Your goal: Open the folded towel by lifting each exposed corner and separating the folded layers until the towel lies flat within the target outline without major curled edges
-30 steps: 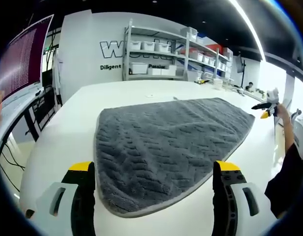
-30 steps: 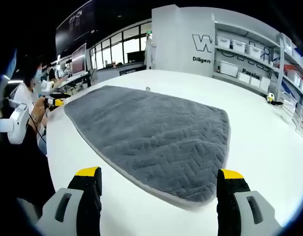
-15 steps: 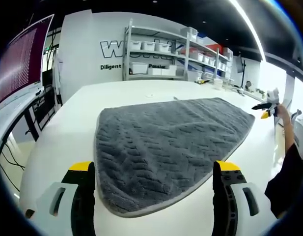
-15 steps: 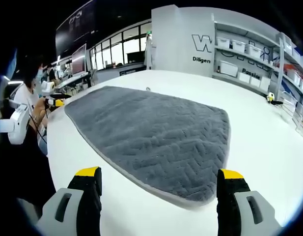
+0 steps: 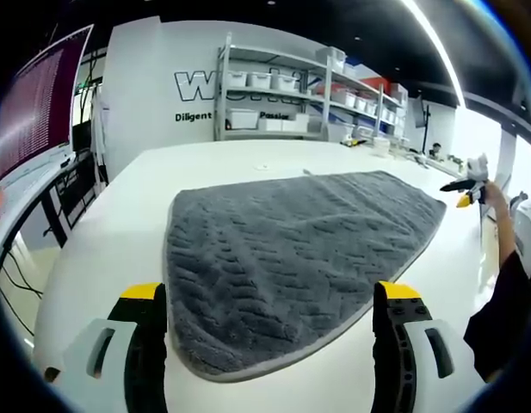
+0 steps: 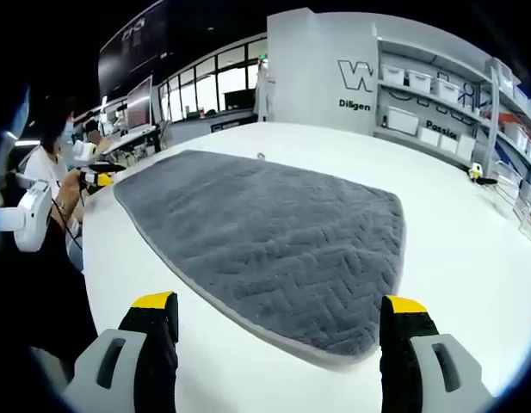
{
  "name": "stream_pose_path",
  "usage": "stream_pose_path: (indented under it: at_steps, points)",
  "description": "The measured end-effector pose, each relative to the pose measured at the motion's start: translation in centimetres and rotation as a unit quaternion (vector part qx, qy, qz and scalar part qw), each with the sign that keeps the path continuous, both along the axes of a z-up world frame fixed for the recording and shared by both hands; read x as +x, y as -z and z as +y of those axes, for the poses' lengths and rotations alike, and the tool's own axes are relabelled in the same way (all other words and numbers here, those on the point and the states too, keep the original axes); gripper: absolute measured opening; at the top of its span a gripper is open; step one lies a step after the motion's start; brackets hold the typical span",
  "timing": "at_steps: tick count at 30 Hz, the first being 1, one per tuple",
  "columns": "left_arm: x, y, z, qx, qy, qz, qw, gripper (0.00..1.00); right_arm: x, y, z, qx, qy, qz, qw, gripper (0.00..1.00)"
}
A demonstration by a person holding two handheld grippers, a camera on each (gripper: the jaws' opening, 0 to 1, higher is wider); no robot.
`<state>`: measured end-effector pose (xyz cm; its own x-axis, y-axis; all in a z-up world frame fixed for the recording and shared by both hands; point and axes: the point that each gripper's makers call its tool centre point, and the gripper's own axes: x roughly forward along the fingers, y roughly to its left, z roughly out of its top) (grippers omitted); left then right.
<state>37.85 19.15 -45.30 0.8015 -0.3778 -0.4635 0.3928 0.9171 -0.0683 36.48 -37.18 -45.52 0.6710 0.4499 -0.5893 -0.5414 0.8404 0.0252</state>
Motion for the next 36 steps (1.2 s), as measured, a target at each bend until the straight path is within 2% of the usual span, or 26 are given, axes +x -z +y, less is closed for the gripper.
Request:
stream_pose_path:
  at_steps: [36]
  points:
    - [0.08,0.24,-0.18,-0.001,0.002,0.003,1.0000,0.99,-0.11,0.09,0.21,0.000,-0.001,0.001,1.0000,0.99]
